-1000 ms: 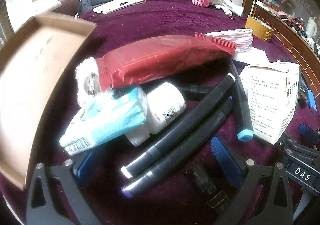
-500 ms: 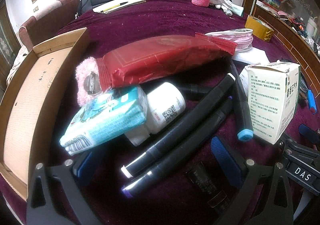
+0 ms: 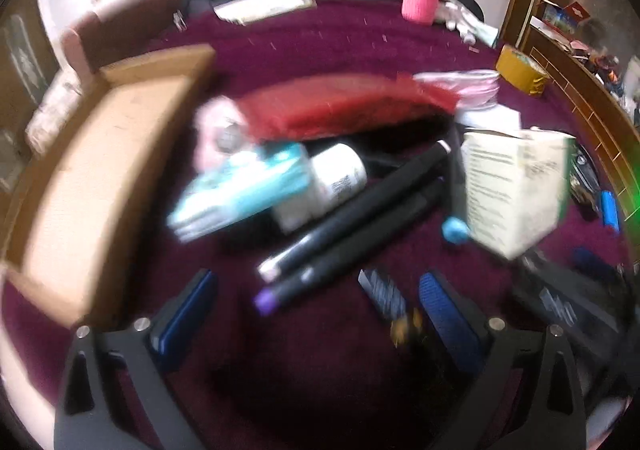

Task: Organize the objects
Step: 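Move the right gripper toward the green-and-white medicine box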

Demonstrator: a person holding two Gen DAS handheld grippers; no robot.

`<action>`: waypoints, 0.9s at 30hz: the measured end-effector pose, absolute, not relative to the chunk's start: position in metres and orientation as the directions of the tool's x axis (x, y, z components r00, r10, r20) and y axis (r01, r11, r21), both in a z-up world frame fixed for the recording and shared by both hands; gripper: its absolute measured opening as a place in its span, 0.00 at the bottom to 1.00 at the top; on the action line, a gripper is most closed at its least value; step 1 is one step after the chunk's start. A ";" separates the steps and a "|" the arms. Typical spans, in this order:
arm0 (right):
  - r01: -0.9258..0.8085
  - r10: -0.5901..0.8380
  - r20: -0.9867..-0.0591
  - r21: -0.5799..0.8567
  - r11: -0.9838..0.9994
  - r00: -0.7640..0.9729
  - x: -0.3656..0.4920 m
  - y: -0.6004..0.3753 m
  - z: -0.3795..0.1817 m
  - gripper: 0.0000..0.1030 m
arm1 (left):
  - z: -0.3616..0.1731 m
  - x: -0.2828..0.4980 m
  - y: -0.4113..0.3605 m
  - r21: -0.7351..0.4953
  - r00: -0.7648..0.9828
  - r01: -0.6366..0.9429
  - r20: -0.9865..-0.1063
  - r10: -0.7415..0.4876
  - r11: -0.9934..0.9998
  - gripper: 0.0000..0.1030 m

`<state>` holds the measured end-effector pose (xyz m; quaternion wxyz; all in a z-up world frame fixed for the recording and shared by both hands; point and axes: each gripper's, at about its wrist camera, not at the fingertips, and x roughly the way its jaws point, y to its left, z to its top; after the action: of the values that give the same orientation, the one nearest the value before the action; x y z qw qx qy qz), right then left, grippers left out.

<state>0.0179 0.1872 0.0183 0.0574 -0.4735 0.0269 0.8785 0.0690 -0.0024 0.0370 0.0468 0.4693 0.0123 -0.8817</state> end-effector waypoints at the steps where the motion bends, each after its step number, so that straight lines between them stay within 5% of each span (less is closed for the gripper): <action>1: -0.107 0.066 -0.837 -0.009 -0.994 -0.543 0.017 0.187 0.018 1.00 | 0.046 0.080 -0.001 0.041 -0.576 0.098 -0.812 -0.090 -0.994 0.98; 8: 0.144 -0.042 -0.917 -0.017 -0.989 -0.396 -0.001 0.182 0.031 0.98 | 0.103 0.139 -0.014 0.105 -0.663 0.076 -0.738 -0.129 -0.992 0.98; 14: 0.323 -0.074 -0.799 -0.154 -0.934 -0.596 0.019 0.143 0.084 0.99 | 0.129 0.171 -0.046 0.160 -0.663 0.112 -0.723 -0.194 -0.981 0.98; 27: 0.350 -0.069 -0.892 -0.104 -0.931 -0.447 -0.030 0.112 0.069 1.00 | 0.133 0.226 -0.069 0.099 -0.614 0.291 -0.744 -0.265 -0.952 0.98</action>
<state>-0.0299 0.1120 0.0688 -0.1245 -0.5108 -0.1375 0.8395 0.2258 -0.0690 0.1335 0.1549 0.4112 0.0156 -0.8981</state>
